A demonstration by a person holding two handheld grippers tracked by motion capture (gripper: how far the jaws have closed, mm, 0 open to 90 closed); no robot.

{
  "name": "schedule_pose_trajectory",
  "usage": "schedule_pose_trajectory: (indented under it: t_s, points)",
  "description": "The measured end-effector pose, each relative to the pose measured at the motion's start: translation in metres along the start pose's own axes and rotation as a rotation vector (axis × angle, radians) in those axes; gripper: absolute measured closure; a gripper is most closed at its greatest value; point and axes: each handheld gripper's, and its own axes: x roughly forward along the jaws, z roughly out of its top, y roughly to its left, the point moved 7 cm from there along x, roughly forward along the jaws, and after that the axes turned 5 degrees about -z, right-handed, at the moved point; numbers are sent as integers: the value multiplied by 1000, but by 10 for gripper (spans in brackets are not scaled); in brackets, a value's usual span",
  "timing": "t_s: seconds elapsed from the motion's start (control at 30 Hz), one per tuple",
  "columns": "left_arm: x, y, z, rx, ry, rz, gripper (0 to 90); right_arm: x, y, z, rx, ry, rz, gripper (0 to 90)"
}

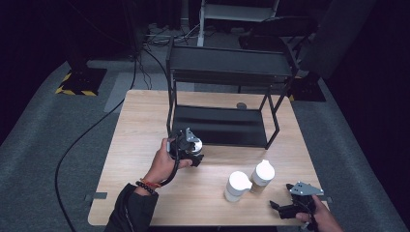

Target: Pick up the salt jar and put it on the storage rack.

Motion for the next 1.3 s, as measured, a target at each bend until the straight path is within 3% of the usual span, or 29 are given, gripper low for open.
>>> schedule_pose_trajectory:
  t_s: [0.13, 0.97, 1.3]
  points:
    - [2, 5, 6, -23, -4, 5, 305, 0, 0, 0, 0, 0, 0, 0]
    - [24, 26, 50, -77, 21, 47, 305, 0, 0, -1, 0, -2, 1, 0]
    - [34, 38, 61, -126, 9, 72, 305, 0, 0, -1, 1, -3, 1, 0]
